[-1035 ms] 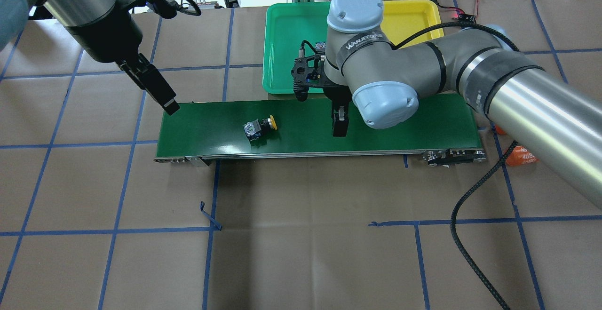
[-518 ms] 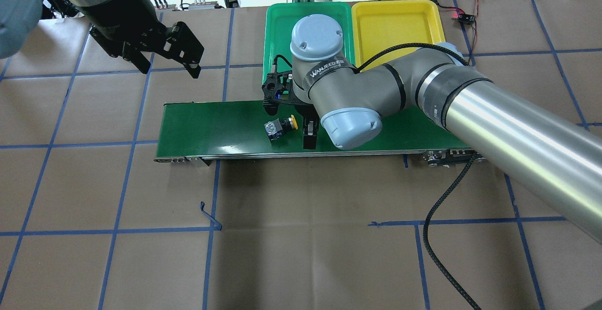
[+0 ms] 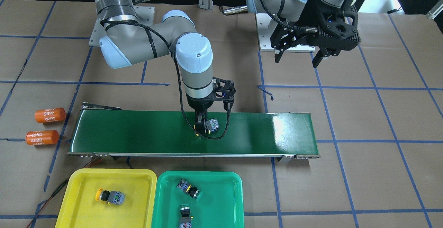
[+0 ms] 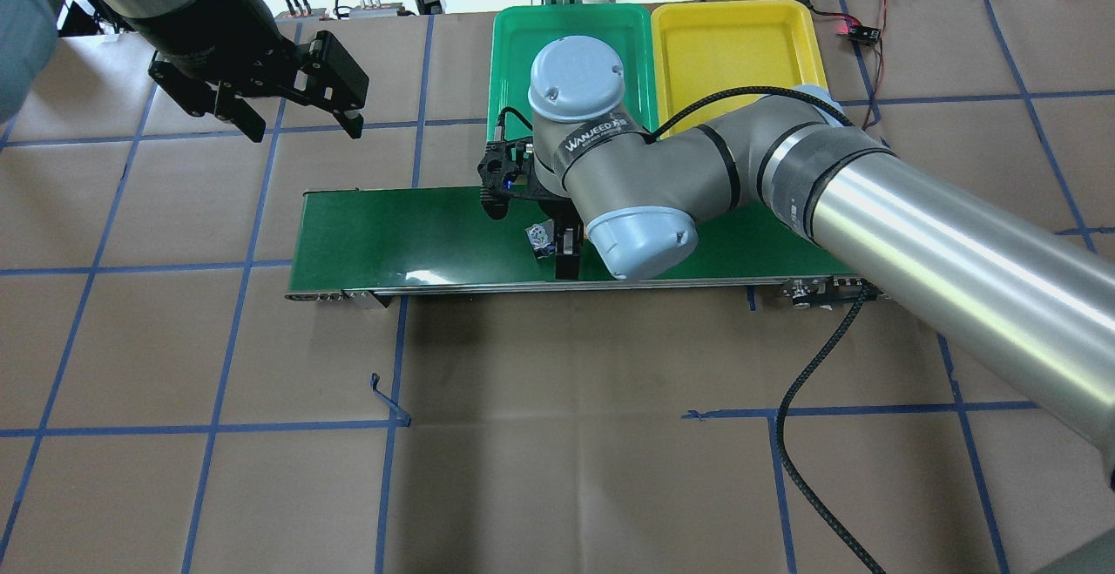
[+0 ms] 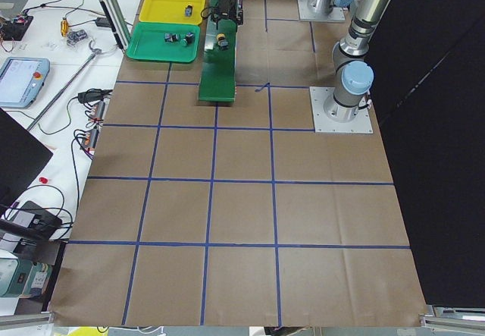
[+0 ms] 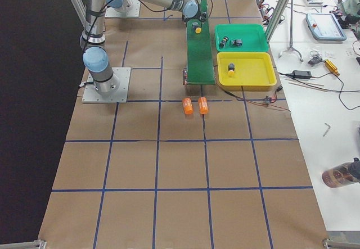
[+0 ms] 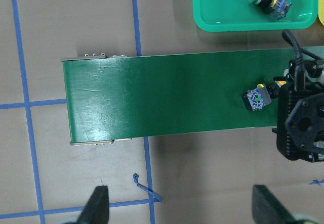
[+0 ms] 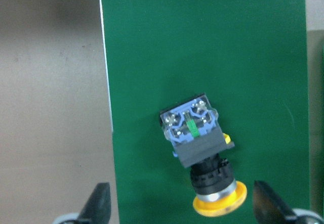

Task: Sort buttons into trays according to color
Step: 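Carry the yellow button into the yellow tray and open the right gripper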

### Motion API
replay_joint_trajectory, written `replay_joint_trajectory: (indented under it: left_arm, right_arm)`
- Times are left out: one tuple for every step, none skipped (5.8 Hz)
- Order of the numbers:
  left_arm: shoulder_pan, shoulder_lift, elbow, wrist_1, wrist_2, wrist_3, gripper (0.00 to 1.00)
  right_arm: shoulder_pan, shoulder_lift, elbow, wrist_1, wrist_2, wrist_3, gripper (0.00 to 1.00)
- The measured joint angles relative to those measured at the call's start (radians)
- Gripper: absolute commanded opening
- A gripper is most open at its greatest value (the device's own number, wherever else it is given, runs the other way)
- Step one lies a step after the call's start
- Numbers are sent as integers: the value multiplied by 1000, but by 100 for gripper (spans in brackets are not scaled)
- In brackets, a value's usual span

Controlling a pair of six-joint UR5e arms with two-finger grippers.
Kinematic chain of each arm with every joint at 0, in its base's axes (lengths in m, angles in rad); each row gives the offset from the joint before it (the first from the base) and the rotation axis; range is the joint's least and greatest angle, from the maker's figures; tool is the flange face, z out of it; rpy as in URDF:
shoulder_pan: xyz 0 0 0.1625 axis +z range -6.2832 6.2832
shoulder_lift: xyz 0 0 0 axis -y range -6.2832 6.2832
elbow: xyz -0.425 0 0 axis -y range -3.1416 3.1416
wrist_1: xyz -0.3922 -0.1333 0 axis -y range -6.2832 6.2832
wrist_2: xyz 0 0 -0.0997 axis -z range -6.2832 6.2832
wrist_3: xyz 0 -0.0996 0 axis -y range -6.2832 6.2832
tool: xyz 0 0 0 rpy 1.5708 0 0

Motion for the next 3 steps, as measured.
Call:
replay_joint_trajectory:
  left_arm:
    - [2,1,0,3,-1,0,98]
    - [3,-1,-1,28,-1,-2,98]
    - [3,-4,-3,58,-1,-4,98]
  right_arm:
    - [-12,8,3,-4,-6,-72,100]
    - [-38,11,6,-4,-11,-130,99]
    - [-74,12,13,-4,-12,-166,86]
